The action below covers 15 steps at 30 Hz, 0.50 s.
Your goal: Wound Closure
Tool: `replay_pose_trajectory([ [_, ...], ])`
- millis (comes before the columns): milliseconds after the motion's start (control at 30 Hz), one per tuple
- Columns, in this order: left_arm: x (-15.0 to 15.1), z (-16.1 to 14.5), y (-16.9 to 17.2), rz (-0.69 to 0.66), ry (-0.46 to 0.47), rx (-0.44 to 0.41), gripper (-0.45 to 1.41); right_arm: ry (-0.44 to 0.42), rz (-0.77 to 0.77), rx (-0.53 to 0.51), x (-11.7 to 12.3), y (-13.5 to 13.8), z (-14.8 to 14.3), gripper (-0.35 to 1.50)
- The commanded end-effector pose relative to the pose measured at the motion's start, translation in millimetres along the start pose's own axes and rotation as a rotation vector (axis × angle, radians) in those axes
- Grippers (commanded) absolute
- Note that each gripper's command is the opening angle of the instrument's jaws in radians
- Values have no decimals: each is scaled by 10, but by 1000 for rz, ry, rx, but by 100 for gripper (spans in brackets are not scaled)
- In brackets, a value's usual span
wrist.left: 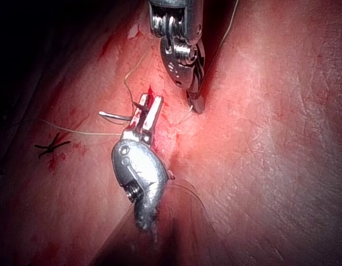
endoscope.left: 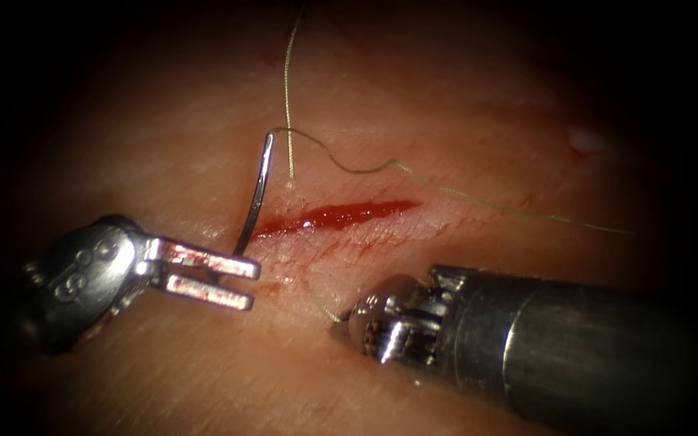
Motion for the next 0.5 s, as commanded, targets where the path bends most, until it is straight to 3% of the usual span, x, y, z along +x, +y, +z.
replay_pose_trajectory([
  [33,-7,3,-4,2,1,-1,-45,-2,-8,-4,8,-2,-8,-35],
  [500,-7,3,-4,2,1,-1,-45,-5,-22,11,-11,-15,-25,-35],
])
